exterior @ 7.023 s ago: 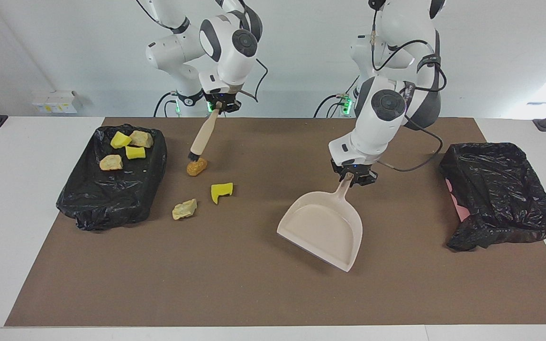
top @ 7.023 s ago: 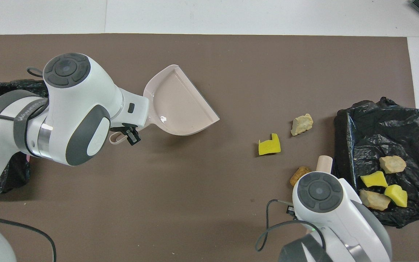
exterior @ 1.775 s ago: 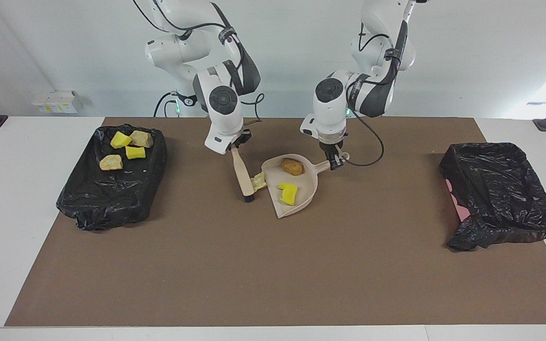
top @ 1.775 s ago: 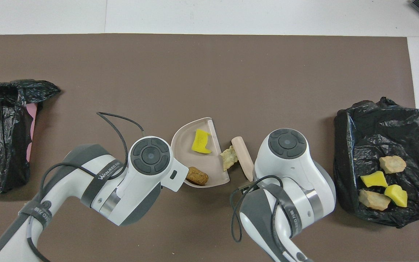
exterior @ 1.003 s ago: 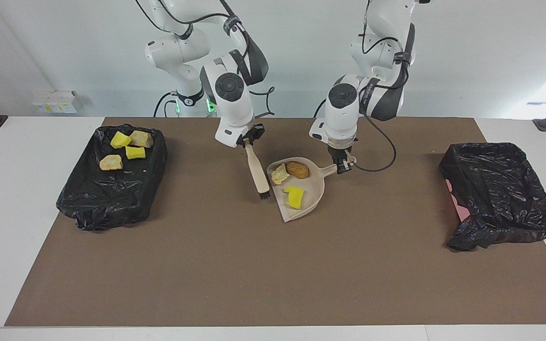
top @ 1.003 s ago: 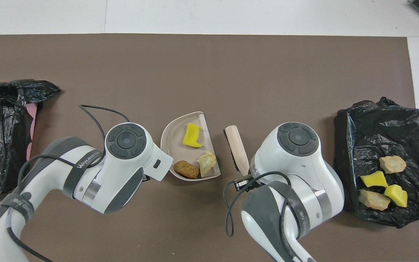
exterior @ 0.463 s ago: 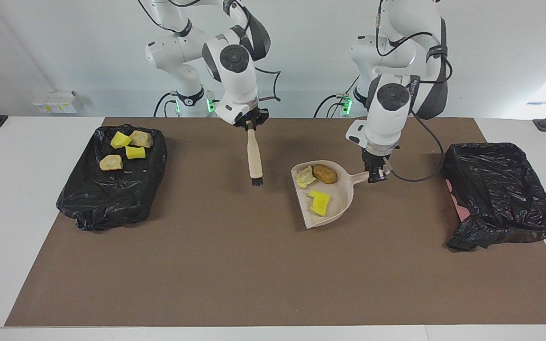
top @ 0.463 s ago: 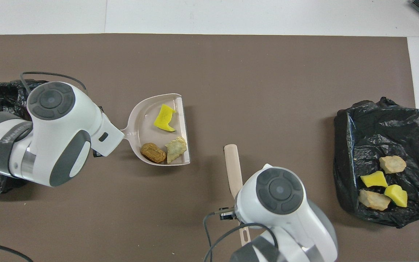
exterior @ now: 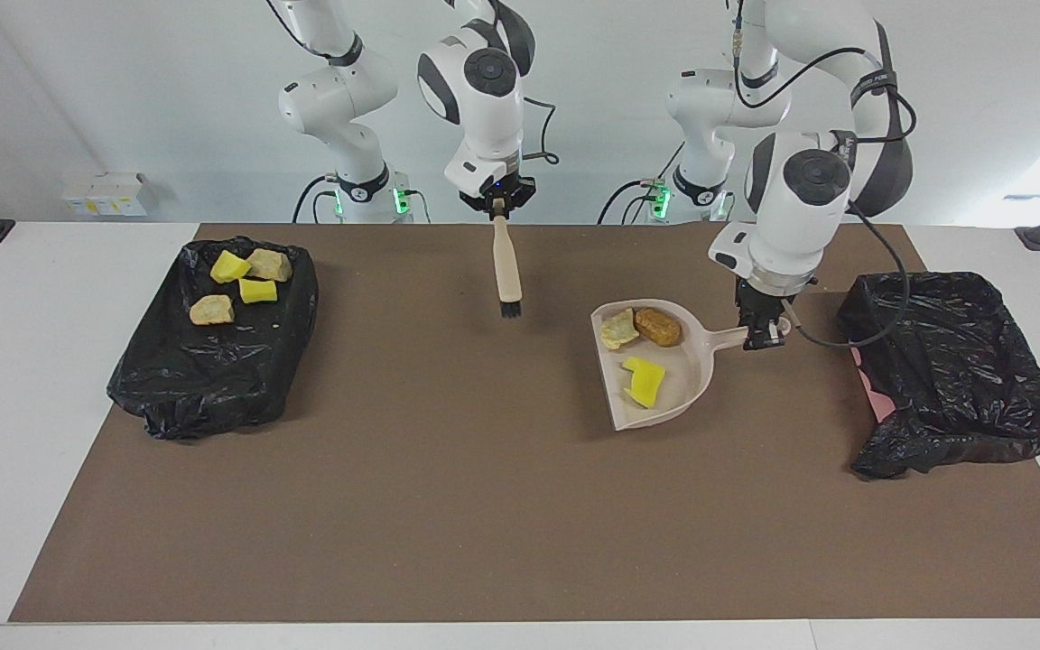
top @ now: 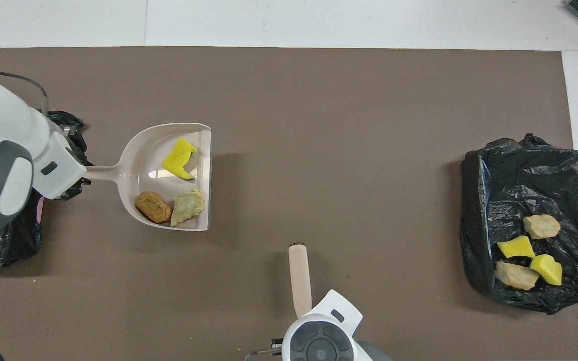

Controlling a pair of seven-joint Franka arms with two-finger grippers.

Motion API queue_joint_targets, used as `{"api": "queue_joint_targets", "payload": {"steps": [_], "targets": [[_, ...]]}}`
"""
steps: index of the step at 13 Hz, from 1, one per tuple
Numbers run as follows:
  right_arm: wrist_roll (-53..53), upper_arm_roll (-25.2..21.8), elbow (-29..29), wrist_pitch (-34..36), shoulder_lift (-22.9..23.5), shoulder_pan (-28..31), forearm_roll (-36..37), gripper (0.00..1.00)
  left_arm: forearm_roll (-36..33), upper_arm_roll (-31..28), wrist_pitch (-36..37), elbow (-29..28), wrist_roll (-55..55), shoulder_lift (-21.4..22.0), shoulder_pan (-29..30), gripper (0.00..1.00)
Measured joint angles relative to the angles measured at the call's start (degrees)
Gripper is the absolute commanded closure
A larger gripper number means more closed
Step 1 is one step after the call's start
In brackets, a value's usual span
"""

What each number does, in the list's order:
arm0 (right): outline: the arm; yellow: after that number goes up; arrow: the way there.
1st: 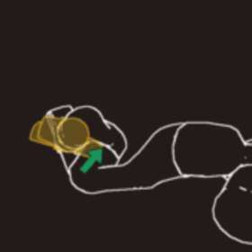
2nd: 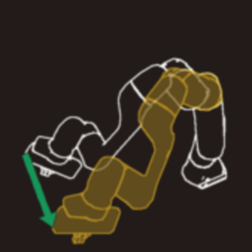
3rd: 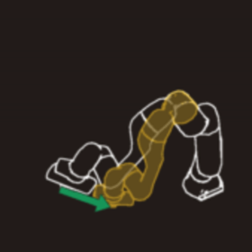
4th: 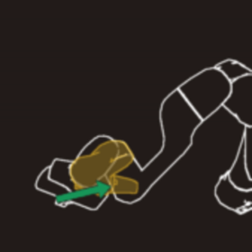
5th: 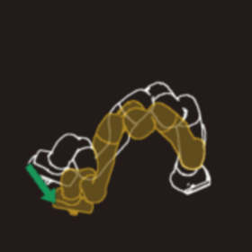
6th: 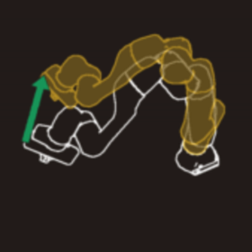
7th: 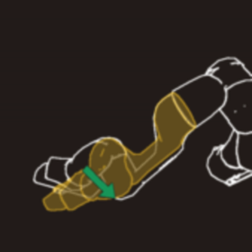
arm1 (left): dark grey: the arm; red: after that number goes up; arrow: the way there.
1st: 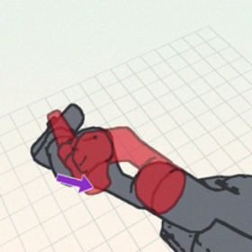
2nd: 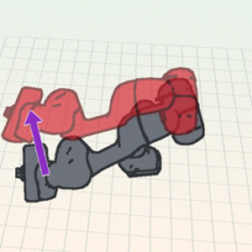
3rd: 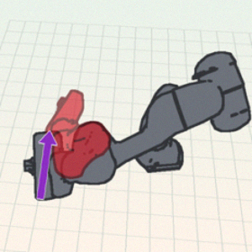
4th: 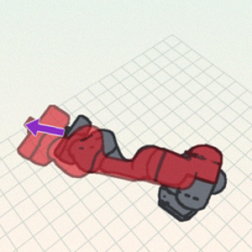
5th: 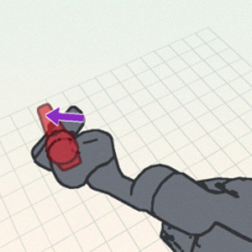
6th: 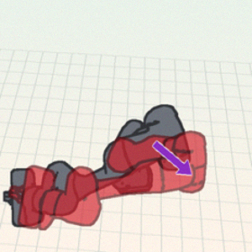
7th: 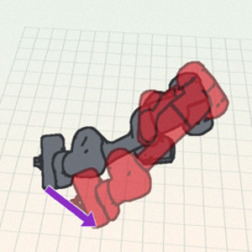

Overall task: Sweep and dump trash in bin
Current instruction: 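Carry the loaded dustpan with the left gripper toward the far-end black bag, then tip the dustpan over the black bag with the left gripper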

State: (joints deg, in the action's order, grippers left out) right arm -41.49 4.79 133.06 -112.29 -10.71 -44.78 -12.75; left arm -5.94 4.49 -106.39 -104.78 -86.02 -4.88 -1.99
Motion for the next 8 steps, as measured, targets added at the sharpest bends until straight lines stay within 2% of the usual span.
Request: {"api": "queue_joint_targets", "payload": {"steps": [4, 8], "targets": [[0.11, -0.06, 1.34, -2.35, 2.41, -1.0, -3.2, 1.0, 0.97, -0.19, 1.55, 2.36, -14.04, 0.06, 8.96, 1.0], [0.1, -0.02, 1.72, -8.25, 6.16, -3.94, -4.92, 1.0, 1.45, -0.61, 1.62, 3.76, -25.27, 0.05, 19.36, 1.0]]}}
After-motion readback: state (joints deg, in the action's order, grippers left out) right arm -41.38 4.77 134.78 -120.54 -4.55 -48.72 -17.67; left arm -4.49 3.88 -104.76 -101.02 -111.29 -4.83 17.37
